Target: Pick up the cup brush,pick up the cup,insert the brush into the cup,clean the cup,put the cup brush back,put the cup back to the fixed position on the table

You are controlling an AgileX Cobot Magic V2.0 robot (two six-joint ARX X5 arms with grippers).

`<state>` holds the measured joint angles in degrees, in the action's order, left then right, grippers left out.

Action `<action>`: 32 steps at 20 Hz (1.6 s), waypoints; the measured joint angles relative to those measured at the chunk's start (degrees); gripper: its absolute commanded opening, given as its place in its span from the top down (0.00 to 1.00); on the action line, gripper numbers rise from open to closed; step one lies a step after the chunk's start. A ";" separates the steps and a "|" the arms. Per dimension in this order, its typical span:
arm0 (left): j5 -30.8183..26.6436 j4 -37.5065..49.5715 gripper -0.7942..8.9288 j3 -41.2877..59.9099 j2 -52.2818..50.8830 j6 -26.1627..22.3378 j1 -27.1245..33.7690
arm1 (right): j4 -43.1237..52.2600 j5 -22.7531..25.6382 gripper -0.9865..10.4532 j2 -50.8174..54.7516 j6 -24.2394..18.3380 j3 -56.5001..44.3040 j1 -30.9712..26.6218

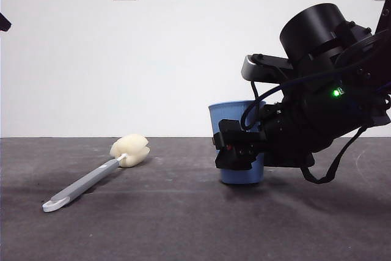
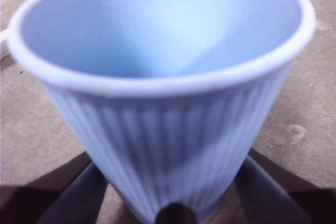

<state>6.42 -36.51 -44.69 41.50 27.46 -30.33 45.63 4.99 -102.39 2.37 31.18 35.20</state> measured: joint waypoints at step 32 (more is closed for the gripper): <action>4.11 -3.04 0.41 0.00 0.02 -5.01 0.00 | -78.58 -11.13 0.47 55.69 6.45 7.67 1.97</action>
<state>10.52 -39.55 -44.69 41.52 22.46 -30.33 -32.95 -6.13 -46.70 8.82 38.85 37.17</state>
